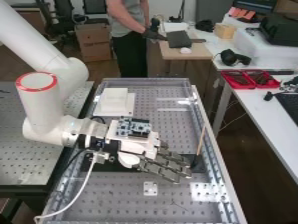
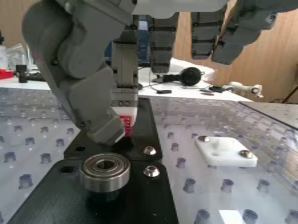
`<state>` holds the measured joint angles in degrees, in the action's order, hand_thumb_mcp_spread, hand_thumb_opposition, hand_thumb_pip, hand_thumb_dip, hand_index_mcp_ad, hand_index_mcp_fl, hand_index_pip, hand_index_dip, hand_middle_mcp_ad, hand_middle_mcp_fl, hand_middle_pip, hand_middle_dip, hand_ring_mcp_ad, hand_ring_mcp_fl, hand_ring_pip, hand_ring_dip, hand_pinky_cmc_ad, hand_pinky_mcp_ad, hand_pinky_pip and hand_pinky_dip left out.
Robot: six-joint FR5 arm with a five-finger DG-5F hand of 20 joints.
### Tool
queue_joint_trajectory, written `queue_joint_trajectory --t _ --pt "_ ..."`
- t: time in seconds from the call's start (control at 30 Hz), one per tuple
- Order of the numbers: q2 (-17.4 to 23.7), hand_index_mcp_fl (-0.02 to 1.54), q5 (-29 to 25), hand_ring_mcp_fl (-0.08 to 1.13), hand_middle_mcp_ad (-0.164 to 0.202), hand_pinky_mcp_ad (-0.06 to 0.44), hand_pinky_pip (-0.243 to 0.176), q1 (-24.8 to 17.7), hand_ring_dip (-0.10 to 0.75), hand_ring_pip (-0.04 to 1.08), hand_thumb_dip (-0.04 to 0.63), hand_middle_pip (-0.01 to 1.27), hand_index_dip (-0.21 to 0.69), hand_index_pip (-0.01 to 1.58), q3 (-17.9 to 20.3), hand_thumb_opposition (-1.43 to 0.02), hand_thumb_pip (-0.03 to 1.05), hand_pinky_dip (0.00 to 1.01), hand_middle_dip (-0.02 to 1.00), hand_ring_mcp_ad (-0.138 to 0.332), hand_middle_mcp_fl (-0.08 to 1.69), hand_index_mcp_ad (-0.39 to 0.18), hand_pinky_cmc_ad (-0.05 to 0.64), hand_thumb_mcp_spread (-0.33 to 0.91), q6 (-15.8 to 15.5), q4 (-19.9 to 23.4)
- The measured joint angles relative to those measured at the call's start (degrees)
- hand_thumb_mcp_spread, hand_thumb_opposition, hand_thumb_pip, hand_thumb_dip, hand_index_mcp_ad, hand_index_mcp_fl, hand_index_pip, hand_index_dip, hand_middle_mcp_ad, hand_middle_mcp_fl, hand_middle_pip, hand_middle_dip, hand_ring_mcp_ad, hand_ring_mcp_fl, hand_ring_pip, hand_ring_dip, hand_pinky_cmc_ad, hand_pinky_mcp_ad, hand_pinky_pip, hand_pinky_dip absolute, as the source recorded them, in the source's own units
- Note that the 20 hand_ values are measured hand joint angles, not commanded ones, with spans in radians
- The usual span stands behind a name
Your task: Grab the pcb board and place it in the clear container
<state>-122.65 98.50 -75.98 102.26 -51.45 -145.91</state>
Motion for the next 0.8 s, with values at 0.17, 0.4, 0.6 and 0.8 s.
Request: queue_joint_trajectory --t 0.17,0.4,0.6,0.8 --pt "-0.1 0.23 0.1 0.00 0.059 0.168 -0.091 0.1 -0.005 0.08 0.253 0.13 0.091 1.55 -0.1 -0.89 0.70 0.28 0.13 0.202 0.10 -0.091 0.248 0.47 -0.1 0.0" --pt "-0.2 0.27 0.1 0.00 0.059 0.168 -0.091 0.2 0.000 0.09 0.253 0.13 0.091 1.55 -0.2 -0.91 0.70 0.28 0.13 0.202 0.10 -0.103 0.246 0.48 0.1 0.2" --pt "-0.2 0.45 0.0 0.00 0.059 0.168 -0.089 0.2 0.002 0.09 0.253 0.13 0.080 1.50 0.0 -0.93 0.66 0.25 0.13 0.202 0.10 -0.115 0.267 0.52 0.5 0.8" --pt "-0.1 0.48 -0.1 0.01 0.063 0.168 -0.089 0.3 0.000 0.09 0.253 0.13 0.079 1.49 -0.1 -0.94 0.66 0.24 0.13 0.199 0.13 -0.113 0.264 0.53 1.2 1.1"
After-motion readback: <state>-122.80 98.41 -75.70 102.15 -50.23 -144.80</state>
